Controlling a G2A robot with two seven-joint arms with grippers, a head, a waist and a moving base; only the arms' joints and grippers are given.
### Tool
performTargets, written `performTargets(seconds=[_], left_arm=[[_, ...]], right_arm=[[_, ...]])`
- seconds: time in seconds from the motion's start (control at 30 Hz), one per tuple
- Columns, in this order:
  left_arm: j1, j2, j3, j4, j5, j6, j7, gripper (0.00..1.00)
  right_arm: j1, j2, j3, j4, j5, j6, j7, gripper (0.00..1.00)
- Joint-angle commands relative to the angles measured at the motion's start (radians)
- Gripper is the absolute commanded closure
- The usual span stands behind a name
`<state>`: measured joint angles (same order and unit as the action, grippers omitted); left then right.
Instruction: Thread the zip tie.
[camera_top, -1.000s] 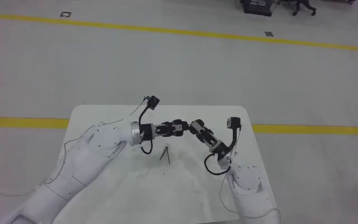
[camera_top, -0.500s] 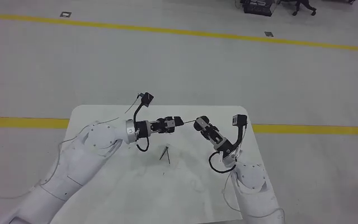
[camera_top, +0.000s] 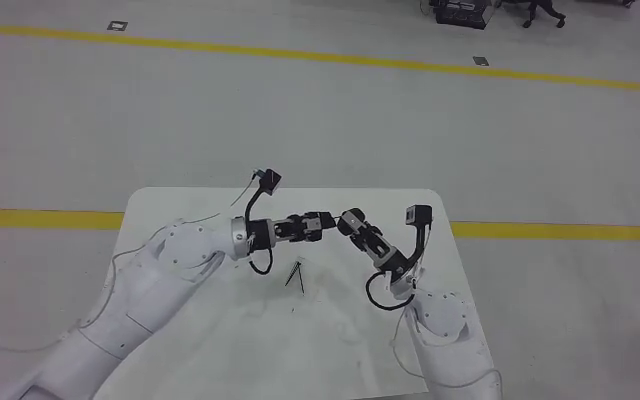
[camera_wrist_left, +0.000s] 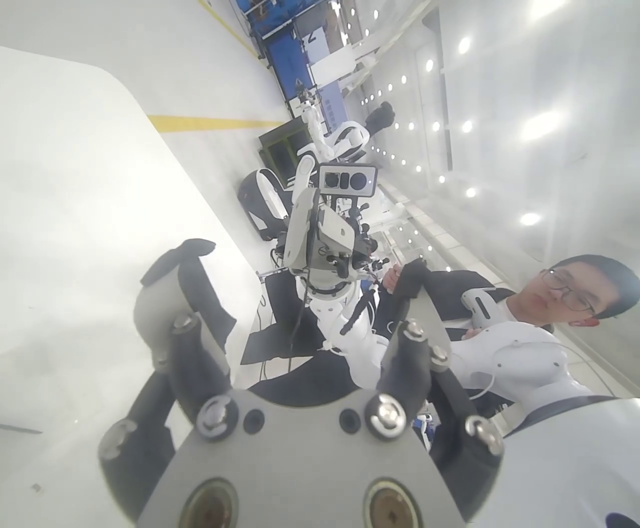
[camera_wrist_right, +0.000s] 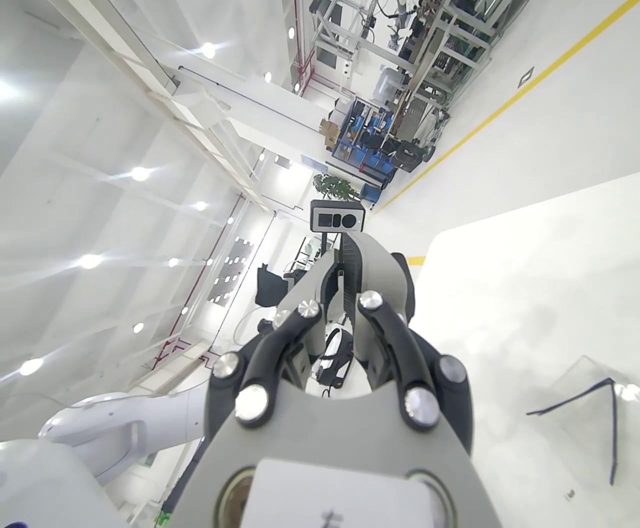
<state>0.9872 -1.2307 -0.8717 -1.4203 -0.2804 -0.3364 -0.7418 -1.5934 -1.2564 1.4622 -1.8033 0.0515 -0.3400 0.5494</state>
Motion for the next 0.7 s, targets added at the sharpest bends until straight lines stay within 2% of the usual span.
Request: performTargets(seconds=[0.0,0.27,0.67], left_arm=[[0.001,0.000,0.001,-0.002,0.001,0.000,0.001,0.50],[0.012,0.002,0.004,-0.013,0.006,0.004,0.008,0.63],[0.010,0.003,0.010,-0.016,0.008,0.008,0.005,0.64]], right_arm=[[-0.004,0.001,0.000,0.002,-0.007,0.000,-0.003,1.00],[-0.024,0.005,0.006,-0.002,-0.028,0.000,-0.009,1.00],[-0.029,0.009,-0.011,-0.003,-0.038,0.000,-0.024,1.00]])
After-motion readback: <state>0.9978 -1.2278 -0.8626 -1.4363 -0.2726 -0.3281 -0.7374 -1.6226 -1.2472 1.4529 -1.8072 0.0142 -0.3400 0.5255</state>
